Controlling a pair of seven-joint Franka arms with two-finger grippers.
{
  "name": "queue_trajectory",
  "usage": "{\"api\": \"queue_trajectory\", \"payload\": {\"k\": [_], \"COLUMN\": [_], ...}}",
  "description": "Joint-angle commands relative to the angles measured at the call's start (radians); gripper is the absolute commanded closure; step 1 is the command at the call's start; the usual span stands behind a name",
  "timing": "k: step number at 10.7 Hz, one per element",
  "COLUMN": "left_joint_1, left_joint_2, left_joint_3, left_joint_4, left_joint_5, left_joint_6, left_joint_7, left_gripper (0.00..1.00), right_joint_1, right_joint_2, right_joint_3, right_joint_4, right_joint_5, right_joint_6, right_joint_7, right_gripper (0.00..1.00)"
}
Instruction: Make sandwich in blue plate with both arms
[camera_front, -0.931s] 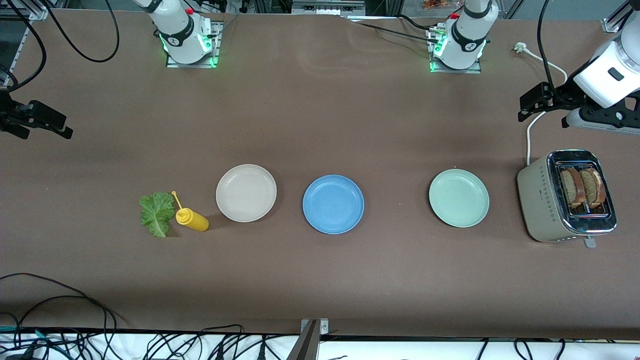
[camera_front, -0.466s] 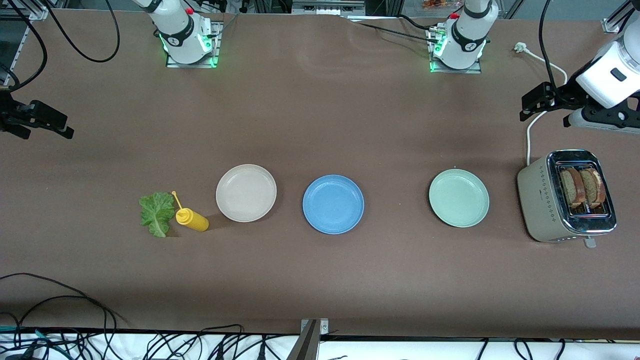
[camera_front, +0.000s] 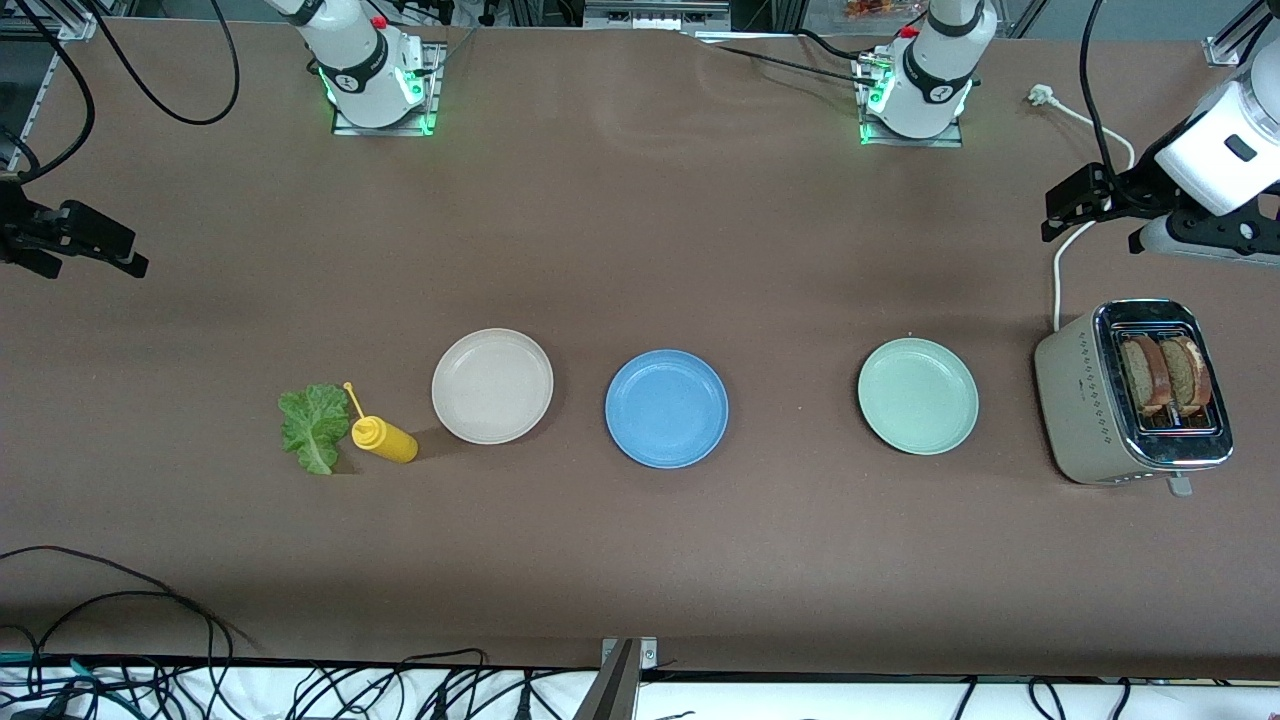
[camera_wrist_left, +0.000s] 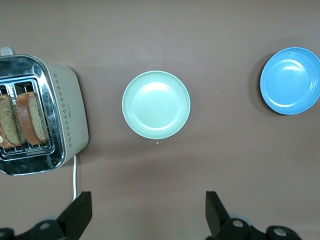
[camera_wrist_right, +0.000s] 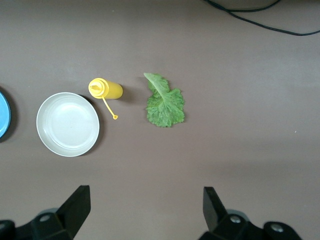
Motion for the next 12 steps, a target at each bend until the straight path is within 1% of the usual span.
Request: {"api": "queue_trajectory", "payload": {"k": [1, 12], "left_joint_1": [0.002, 0.002], "left_joint_2": [-0.008, -0.003], "left_joint_3": [0.004, 0.013], "left_joint_4": [0.015, 0.025], "left_joint_5": [-0.01, 0.017], "left_joint_6": [-0.025, -0.034], "left_joint_7": [0.029, 0.028], "left_gripper": [0.0, 0.0], "right_joint_1": [-0.002, -0.003], "right_joint_2": [0.0, 0.0], "right_joint_3": [0.004, 0.003], "right_joint_4": [0.016, 0.015], "right_joint_5": [-0.003, 0.004], "right_joint_6": [-0.02, -0.022], "right_joint_7": [-0.016, -0.021], "right_gripper": [0.0, 0.0]}}
